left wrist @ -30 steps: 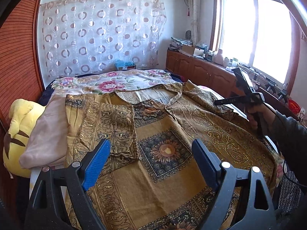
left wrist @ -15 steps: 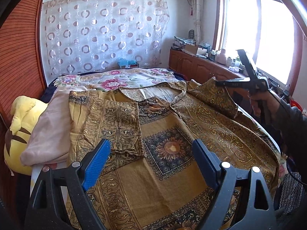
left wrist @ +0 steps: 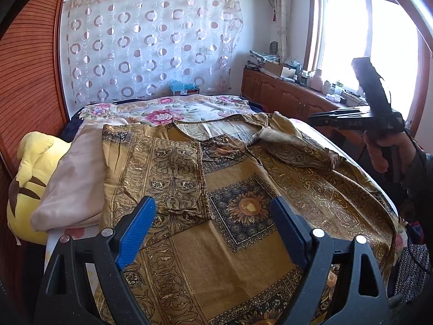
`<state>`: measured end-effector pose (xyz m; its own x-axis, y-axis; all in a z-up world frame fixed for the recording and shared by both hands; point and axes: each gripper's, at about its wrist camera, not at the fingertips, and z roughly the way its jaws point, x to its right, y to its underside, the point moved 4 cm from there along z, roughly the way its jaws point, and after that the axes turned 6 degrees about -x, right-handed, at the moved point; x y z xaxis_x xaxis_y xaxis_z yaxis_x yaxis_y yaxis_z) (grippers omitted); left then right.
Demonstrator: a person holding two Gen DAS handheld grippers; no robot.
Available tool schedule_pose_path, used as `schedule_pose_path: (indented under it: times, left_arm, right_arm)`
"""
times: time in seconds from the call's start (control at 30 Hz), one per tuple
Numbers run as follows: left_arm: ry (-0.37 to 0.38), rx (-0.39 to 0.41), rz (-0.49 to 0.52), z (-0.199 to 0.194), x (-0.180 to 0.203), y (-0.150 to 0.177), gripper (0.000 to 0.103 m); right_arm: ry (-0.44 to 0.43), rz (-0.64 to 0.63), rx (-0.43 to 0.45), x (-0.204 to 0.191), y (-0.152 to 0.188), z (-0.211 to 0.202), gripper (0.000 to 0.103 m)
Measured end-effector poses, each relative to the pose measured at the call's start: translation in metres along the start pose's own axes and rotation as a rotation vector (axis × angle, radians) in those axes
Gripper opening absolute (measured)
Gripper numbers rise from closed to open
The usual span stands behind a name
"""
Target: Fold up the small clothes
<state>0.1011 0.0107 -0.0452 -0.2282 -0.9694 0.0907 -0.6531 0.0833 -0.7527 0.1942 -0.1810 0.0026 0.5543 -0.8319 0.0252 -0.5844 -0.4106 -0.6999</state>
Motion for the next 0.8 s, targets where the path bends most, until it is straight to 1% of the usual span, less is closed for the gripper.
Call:
schedule_pose_path:
  times: [0.07,0.13,0.23,0.3,0.4,0.5,0.57,0.6,0.7,0.8]
  left_arm:
    - [-0.001,0.001,-0.005,0.001,-0.002,-0.001,0.088]
    - [-0.005,0.003,-0.007,0.003,-0.006,-0.003,0.088]
    - [-0.017,0.001,-0.007,0.007,-0.013,-0.006,0.088]
    - [-0.037,-0.009,-0.006,0.013,-0.022,-0.011,0.088]
    - [-0.065,-0.027,-0.014,0.023,-0.038,-0.018,0.088]
    - [-0.088,-0.041,-0.028,0.032,-0.055,-0.026,0.088]
    - [-0.111,-0.051,-0.045,0.039,-0.068,-0.032,0.088]
    - [-0.117,-0.054,-0.050,0.041,-0.074,-0.034,0.088]
    - [-0.139,-0.066,-0.072,0.052,-0.092,-0.042,0.088]
    - [-0.167,-0.083,-0.081,0.064,-0.105,-0.048,0.088]
  right_arm:
    - [0.003,-0.005,0.021,0.004,0.002,-0.015,0.027]
    - [0.047,0.004,0.045,0.009,0.007,-0.033,0.028]
    - [0.102,0.043,0.039,0.028,0.013,-0.035,0.032]
    - [0.130,0.071,0.021,0.041,0.016,-0.025,0.038]
    - [0.188,0.096,-0.050,0.057,0.023,0.004,0.039]
    - [0.227,0.142,-0.129,0.078,0.031,0.035,0.039]
    - [0.246,0.164,-0.157,0.090,0.030,0.049,0.039]
    - [0.247,0.174,-0.160,0.095,0.028,0.054,0.039]
    - [0.208,0.213,-0.163,0.109,0.022,0.063,0.039]
    - [0.184,0.203,-0.163,0.113,0.015,0.069,0.039]
